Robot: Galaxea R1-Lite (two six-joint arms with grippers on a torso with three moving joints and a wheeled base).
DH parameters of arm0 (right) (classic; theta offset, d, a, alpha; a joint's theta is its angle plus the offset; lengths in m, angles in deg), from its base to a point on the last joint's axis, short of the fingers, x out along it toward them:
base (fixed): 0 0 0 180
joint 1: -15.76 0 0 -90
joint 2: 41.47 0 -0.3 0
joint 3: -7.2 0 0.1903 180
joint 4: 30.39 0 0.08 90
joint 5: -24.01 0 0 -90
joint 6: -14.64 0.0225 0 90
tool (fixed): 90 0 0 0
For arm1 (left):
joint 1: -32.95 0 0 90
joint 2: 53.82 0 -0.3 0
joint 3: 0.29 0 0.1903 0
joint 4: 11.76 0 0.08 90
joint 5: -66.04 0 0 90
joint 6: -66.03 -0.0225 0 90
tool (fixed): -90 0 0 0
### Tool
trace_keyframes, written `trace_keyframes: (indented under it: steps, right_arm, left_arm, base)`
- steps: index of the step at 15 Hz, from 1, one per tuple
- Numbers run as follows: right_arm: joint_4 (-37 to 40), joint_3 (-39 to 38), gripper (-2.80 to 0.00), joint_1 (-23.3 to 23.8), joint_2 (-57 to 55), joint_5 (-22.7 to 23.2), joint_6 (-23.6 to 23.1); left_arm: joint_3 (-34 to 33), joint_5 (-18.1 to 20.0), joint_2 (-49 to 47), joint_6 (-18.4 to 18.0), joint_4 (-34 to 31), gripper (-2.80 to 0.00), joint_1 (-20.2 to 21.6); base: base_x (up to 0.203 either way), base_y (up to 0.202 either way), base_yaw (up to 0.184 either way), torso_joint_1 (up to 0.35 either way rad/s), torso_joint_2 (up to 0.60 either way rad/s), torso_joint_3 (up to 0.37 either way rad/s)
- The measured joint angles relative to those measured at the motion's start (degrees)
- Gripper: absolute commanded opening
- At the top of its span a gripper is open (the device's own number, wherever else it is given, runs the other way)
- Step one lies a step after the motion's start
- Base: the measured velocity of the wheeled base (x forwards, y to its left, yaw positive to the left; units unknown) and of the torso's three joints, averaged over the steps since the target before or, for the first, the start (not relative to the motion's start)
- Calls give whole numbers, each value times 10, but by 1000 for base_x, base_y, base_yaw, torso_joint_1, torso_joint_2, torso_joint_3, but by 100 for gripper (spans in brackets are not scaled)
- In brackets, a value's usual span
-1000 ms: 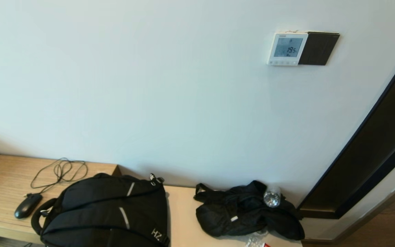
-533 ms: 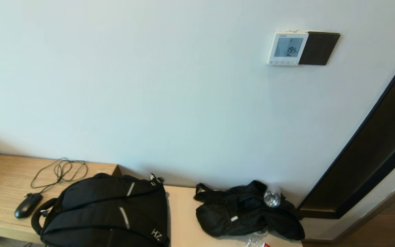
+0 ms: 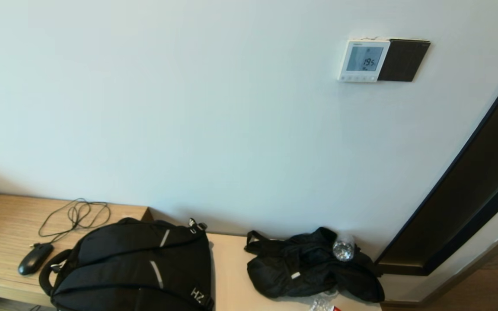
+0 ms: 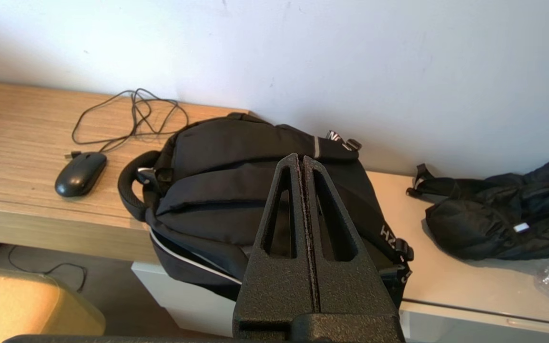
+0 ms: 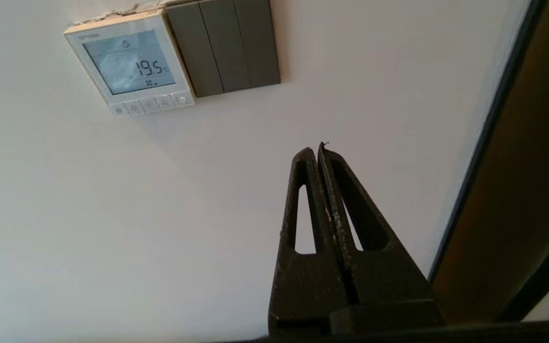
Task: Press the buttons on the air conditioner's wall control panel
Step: Turn off the central air conditioner
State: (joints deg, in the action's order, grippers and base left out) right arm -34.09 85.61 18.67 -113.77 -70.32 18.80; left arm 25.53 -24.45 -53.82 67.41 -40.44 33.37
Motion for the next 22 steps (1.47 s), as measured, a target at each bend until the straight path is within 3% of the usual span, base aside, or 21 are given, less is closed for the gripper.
trace_keyframes:
  steps: [2,5,8,13,22]
  right_arm:
    - [-1,42,-280,-22,-52,-9,3]
    - [-4,108,-280,-76,-123,-69,0]
    - [-4,179,-280,-108,-186,-100,-2]
    - [-10,271,-280,-132,-284,-149,-27]
    - [-43,314,-280,-135,-357,-166,-43]
  left_arm:
    - [0,0,0,0,0,-280,0]
    - [0,0,0,0,0,-280,0]
    - [0,0,0,0,0,-280,0]
    - [0,0,0,0,0,-280,0]
    - [0,0,0,0,0,-280,0]
  base:
    - [0,0,0,0,0,0]
    - [0,0,0,0,0,0]
    - [0,0,0,0,0,0]
    - [0,0,0,0,0,0]
    - [0,0,0,0,0,0]
